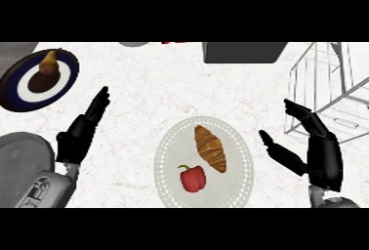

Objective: Pick the bell pepper from the placemat and place it in the tiered shelf

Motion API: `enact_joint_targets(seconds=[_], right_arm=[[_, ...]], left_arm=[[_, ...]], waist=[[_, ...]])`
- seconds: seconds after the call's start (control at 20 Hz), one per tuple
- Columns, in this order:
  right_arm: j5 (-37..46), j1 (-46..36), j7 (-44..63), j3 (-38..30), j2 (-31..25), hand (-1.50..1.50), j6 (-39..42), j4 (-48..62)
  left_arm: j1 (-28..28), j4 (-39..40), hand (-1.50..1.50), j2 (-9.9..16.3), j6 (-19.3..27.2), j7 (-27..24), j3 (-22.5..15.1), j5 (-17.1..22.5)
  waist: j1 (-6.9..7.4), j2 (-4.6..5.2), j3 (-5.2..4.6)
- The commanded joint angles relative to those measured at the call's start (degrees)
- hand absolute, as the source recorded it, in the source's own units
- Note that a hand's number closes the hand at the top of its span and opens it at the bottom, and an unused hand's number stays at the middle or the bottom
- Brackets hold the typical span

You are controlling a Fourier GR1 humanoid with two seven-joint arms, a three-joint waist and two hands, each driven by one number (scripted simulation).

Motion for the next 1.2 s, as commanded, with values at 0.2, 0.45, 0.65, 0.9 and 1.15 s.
enact_joint_targets(seconds=[0.2,0.45,0.65,0.9,1.15], right_arm=[[2.3,7.6,-25.9,2.8,14.6,-1.50,-10.4,5.3],[12.4,7.7,-8.1,12.5,3.7,-1.50,-2.8,-2.2],[22.4,8.5,4.4,16.4,-0.6,-1.50,-2.2,-8.7],[36.6,7.1,23.3,22.0,-1.1,-1.50,2.8,-14.6],[46.1,5.2,40.5,27.1,-4.0,-1.50,16.8,-21.7]], left_arm=[[-3.0,-1.5,0.00,-4.2,2.1,6.4,-1.1,-1.6],[1.6,-4.1,0.00,-4.3,2.5,4.5,-0.8,-2.4],[2.5,-6.3,0.00,-3.9,2.5,6.1,-1.0,-3.3],[0.1,-3.0,0.00,-4.9,2.2,4.6,0.8,-3.4],[0.4,-5.2,0.00,-5.3,3.3,7.3,0.1,-3.9]], waist=[[0.14,-0.05,0.32],[0.54,-0.26,0.11],[0.46,-0.31,0.10],[0.11,-0.19,0.04],[0.22,-0.51,-0.11]])
